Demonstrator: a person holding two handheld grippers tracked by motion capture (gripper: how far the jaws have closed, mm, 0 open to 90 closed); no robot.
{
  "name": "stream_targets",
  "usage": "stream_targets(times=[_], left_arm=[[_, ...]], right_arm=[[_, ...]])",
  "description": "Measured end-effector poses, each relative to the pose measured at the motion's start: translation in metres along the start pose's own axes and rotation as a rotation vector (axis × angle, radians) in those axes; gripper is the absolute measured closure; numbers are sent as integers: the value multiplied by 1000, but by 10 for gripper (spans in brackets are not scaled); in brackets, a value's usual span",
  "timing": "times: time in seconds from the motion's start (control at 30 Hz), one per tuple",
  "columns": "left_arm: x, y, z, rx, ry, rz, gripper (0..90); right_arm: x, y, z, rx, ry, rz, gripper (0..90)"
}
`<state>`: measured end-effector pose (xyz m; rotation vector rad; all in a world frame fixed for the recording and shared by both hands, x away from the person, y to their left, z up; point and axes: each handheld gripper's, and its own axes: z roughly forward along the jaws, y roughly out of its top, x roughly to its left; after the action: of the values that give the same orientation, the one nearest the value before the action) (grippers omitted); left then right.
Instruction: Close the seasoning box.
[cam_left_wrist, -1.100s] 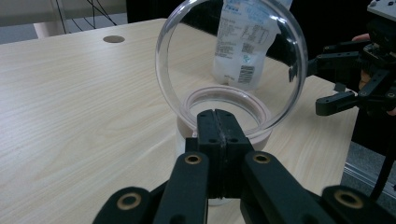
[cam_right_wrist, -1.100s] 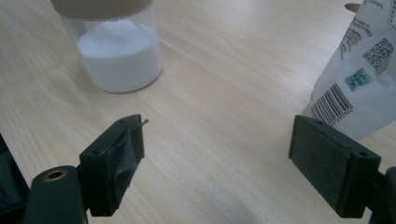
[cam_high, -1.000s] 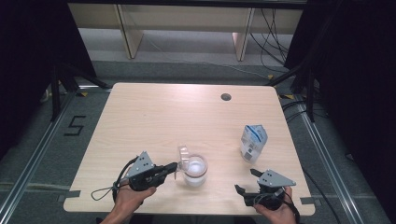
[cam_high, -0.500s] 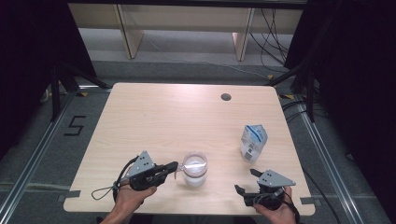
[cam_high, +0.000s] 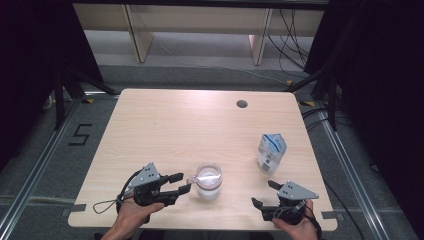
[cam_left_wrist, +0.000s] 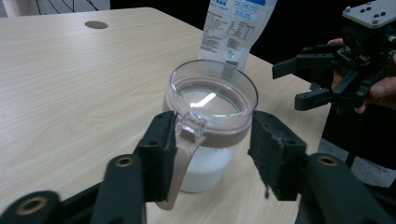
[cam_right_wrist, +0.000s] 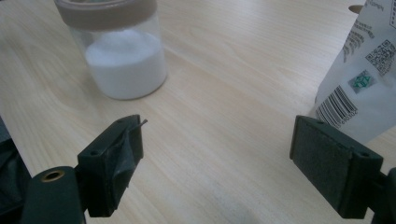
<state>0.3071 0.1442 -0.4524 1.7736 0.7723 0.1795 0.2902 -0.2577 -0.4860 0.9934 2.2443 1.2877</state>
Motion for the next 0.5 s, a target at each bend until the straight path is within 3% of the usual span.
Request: stream_targets(times=[0.03, 0.1, 0.13, 0.17, 0.23, 0.27, 0.4, 0.5], left_arm=[[1, -1, 0, 5, -8, 16, 439], [2, -4, -2, 14, 2, 9, 408], [3, -5, -2, 16, 1, 10, 386], [3, -6, -2, 13, -1, -11, 373], [4, -8, -3, 17, 9, -20, 345], [5, -9, -4, 20, 11, -4, 336], [5, -12, -7, 45, 35, 17, 302], [6, -16, -7, 56, 39, 25, 282]], right_arm=[[-1, 1, 0, -5, 18, 2, 179], [-1, 1, -1, -13, 23, 10, 175], [2, 1, -2, -14, 31, 56, 174], [0, 1, -1, -27, 35, 37, 173], [1, 1, -3, -36, 39, 55, 169], [2, 1, -3, -38, 50, 69, 168], [-2, 2, -4, -71, 54, 29, 162], [0, 2, -3, -85, 75, 57, 162]])
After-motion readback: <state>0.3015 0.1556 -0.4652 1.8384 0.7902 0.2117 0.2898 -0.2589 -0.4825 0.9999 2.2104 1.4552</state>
